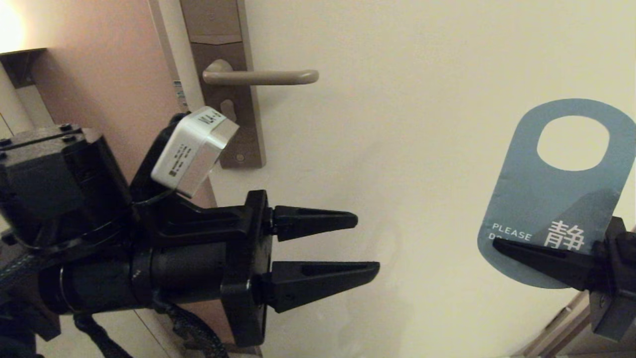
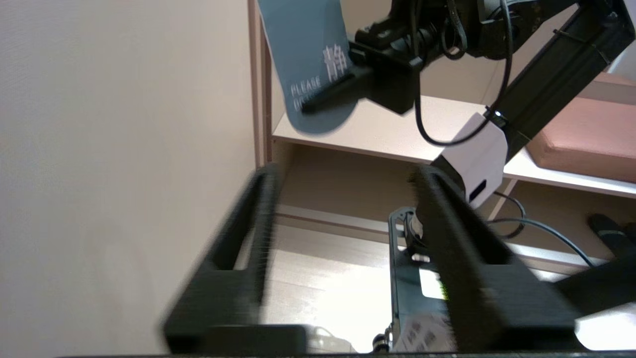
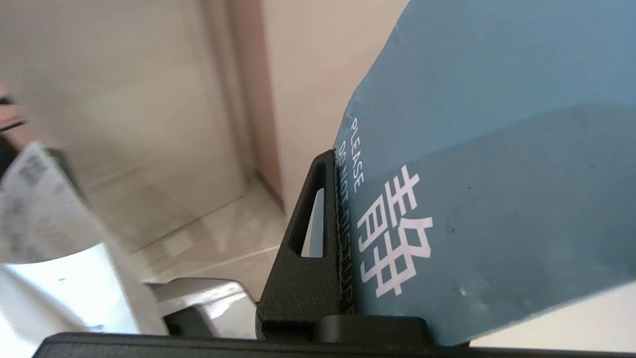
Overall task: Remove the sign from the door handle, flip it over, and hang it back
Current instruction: Hang the sign back with the other side facing out
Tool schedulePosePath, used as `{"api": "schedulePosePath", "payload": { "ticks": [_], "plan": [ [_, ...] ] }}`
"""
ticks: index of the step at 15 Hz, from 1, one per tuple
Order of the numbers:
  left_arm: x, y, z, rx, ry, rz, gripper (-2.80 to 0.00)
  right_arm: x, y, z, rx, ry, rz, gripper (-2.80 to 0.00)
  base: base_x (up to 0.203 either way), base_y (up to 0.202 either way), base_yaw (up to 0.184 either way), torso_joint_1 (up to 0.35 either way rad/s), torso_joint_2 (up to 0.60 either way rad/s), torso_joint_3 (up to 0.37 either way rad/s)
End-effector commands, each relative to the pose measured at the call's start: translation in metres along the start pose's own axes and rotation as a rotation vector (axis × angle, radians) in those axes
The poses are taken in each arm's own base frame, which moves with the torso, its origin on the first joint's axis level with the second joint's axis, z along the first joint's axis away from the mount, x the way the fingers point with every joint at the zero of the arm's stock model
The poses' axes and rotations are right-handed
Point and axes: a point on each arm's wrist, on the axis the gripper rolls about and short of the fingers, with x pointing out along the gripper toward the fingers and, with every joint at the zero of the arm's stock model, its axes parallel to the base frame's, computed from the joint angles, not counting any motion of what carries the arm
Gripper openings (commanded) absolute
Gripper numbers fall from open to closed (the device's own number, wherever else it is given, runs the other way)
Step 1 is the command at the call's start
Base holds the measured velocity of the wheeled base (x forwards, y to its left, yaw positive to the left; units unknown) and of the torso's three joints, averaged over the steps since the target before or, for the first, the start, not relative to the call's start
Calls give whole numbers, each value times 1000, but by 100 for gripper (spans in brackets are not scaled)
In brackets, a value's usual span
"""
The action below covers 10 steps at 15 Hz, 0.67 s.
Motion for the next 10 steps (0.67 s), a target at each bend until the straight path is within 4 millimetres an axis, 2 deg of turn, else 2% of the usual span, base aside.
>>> {"api": "schedulePosePath", "payload": {
  "ticks": [1,3,6,8,10],
  "plan": [
    [-21,-7,5,25,-28,46,-280,-5,2,0,-10,-15,-21,-280,0,0,0,0,0,0],
    [-44,-1,3,29,-39,196,-280,-8,3,0,-12,-16,-64,-280,0,0,0,0,0,0],
    [-93,1,1,45,-64,444,-280,-9,2,1,-18,-23,-131,-280,0,0,0,0,0,0],
    [-126,-8,-7,52,-77,604,-280,-13,3,3,-29,-37,-140,-280,0,0,0,0,0,0],
    [-151,-24,-26,47,-78,752,-280,-14,3,3,-32,-40,-157,-280,0,0,0,0,0,0]
  ]
}}
